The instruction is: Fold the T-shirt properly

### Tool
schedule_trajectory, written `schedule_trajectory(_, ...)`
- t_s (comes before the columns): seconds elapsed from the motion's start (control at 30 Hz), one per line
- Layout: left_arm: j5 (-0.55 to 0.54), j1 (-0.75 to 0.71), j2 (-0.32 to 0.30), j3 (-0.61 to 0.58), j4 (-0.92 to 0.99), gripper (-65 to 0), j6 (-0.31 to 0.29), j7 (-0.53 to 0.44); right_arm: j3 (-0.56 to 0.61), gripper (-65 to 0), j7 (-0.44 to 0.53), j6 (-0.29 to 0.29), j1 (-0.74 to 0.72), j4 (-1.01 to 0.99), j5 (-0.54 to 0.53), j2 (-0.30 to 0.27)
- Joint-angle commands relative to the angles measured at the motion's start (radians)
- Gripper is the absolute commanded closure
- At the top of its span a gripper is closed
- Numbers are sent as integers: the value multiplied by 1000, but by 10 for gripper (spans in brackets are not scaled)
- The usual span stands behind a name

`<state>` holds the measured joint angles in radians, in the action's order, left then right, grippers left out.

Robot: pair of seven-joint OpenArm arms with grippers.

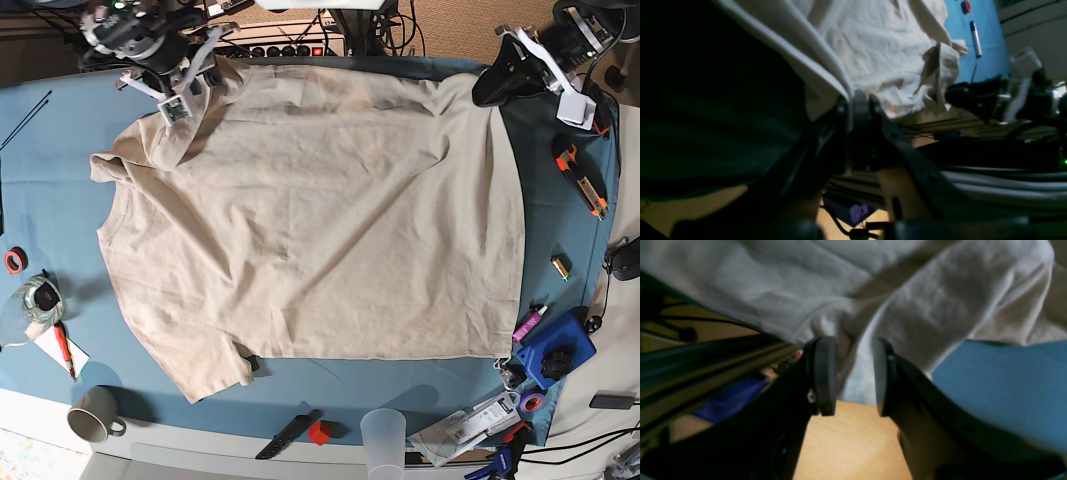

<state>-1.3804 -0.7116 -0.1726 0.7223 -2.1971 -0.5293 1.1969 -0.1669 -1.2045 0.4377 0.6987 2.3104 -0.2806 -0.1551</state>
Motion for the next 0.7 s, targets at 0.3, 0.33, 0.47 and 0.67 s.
schedule_trajectory(0.3,-26,-8,-8,6,-27,0,-8,-15,200,-190,113,-100,-3,-116,292,-6)
schedule_trajectory(0.33,-26,-8,-8,6,-27,0,-8,-15,201,-190,108,-114,-3,-132,310,-5)
schedule_trajectory(0.47,-26,-8,-8,6,-27,0,-8,-16,198,-190,79,-168,-3,-138,386,-6)
schedule_trajectory(0.67,-21,-8,-8,6,-27,0,-28,-19,198,-39,23,-200,-3,-114,424,-6)
